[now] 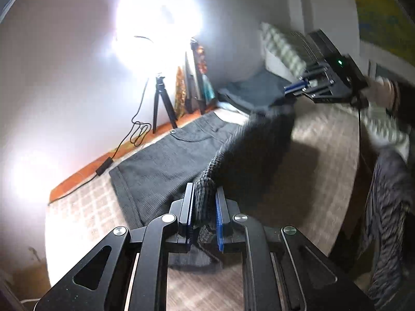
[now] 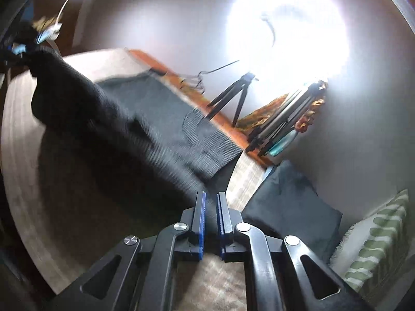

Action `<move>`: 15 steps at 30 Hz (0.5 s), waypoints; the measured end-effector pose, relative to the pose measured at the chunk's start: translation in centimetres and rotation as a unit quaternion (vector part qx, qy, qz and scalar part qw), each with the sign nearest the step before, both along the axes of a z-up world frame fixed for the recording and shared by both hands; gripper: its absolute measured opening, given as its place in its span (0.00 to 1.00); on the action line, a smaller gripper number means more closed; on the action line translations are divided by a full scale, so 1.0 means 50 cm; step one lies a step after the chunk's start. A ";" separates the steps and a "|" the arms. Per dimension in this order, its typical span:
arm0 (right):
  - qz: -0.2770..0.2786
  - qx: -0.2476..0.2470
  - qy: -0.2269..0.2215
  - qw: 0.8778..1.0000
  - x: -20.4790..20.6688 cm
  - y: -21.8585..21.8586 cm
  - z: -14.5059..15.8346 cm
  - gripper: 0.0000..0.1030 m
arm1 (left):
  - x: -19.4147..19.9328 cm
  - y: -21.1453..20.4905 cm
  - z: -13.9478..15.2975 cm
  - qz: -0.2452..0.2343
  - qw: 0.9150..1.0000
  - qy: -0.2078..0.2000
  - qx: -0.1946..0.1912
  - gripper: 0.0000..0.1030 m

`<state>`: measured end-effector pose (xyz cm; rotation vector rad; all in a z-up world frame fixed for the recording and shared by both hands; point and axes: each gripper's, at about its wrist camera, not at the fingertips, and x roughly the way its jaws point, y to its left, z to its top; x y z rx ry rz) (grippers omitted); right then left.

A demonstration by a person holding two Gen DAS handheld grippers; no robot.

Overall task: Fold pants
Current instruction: 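Lift the hem with the left tool and fold it over toward the waistband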

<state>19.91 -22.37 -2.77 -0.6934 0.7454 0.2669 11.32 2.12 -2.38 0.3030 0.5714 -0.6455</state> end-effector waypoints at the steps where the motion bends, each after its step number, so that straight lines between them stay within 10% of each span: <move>1: -0.001 0.007 0.000 1.000 0.015 0.002 0.010 0.04 | 0.017 0.007 -0.002 -0.001 1.000 0.007 -0.008 0.11; 5: 0.000 0.051 0.036 0.998 0.072 -0.003 0.009 0.08 | 0.071 0.014 -0.033 0.005 1.000 0.024 -0.004 0.11; 8: 0.014 0.114 0.083 0.990 0.083 -0.021 -0.017 0.52 | 0.102 0.024 -0.057 0.012 0.999 0.044 -0.019 0.11; 12: 0.030 0.183 0.133 0.974 0.058 -0.067 -0.066 0.69 | 0.133 0.032 -0.086 0.019 0.997 0.064 -0.025 0.11; 15: 0.023 0.124 0.127 0.984 0.046 -0.071 -0.117 0.83 | 0.137 0.034 -0.097 0.019 0.997 0.066 -0.020 0.11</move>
